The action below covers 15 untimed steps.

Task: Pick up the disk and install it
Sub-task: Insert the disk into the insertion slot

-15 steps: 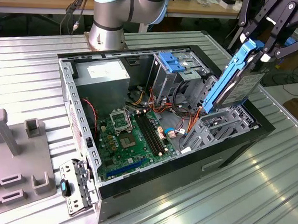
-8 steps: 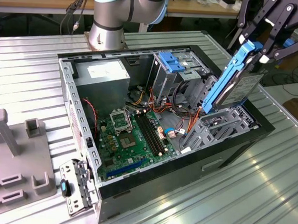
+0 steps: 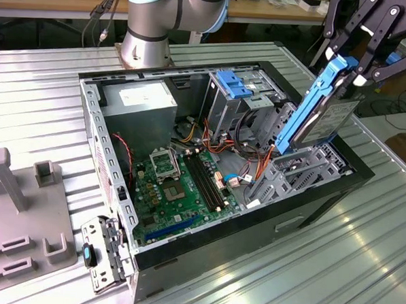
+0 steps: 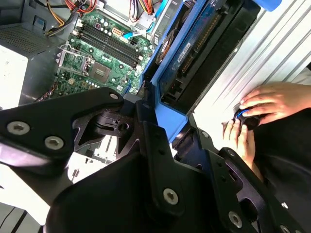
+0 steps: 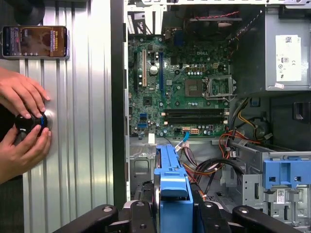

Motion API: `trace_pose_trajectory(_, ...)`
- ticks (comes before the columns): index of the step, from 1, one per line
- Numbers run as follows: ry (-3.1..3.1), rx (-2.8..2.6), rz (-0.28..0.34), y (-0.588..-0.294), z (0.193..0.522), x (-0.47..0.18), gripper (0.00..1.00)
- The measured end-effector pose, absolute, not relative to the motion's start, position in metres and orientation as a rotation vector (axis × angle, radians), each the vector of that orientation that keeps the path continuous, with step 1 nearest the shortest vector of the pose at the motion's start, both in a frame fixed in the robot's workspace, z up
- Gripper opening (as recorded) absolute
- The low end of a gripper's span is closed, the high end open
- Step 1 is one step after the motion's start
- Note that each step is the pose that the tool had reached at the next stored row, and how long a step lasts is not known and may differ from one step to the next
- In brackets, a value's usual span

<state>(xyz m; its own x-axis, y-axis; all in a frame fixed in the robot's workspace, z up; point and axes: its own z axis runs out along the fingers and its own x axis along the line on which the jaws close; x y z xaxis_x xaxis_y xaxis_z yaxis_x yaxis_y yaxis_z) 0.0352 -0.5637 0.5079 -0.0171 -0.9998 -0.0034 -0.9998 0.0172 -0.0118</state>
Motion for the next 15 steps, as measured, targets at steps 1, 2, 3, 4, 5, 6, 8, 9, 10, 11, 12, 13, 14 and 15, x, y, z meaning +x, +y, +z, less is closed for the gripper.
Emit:
trace_pose_trajectory(1,2.228,-2.190,-0.020,-0.5637,0.5075,0.0353,0.37)
trace_pose_trajectory(2,2.224,-2.186,-0.030,-0.5638,0.5073,0.0354,0.37)
trace_pose_trajectory(3,2.217,-2.179,-0.044,-0.5637,0.5069,0.0356,0.37)
trace_pose_trajectory(4,2.214,-2.177,-0.049,-0.5637,0.5057,0.0359,0.37)
trace_pose_trajectory(5,2.213,-2.175,-0.052,-0.5637,0.5041,0.0360,0.37)
trace_pose_trajectory(6,2.213,-2.175,-0.052,-0.5637,0.5040,0.0360,0.37)
trace_pose_trajectory(8,2.213,-2.175,-0.052,-0.5637,0.5040,0.0360,0.37)
trace_pose_trajectory(9,2.213,-2.175,-0.052,-0.5637,0.5039,0.0360,0.37)
trace_pose_trajectory(10,2.213,-2.175,-0.052,-0.5637,0.5039,0.0360,0.37)
trace_pose_trajectory(11,2.213,-2.175,-0.052,-0.5637,0.5038,0.0360,0.37)
trace_pose_trajectory(12,2.213,-2.175,-0.053,-0.5637,0.5037,0.0360,0.37)
trace_pose_trajectory(13,2.212,-2.175,-0.053,-0.5637,0.5035,0.0360,0.37)
trace_pose_trajectory(14,2.212,-2.175,-0.053,-0.5637,0.5031,0.0361,0.37)
trace_pose_trajectory(15,2.212,-2.175,-0.054,-0.5637,0.5025,0.0361,0.37)
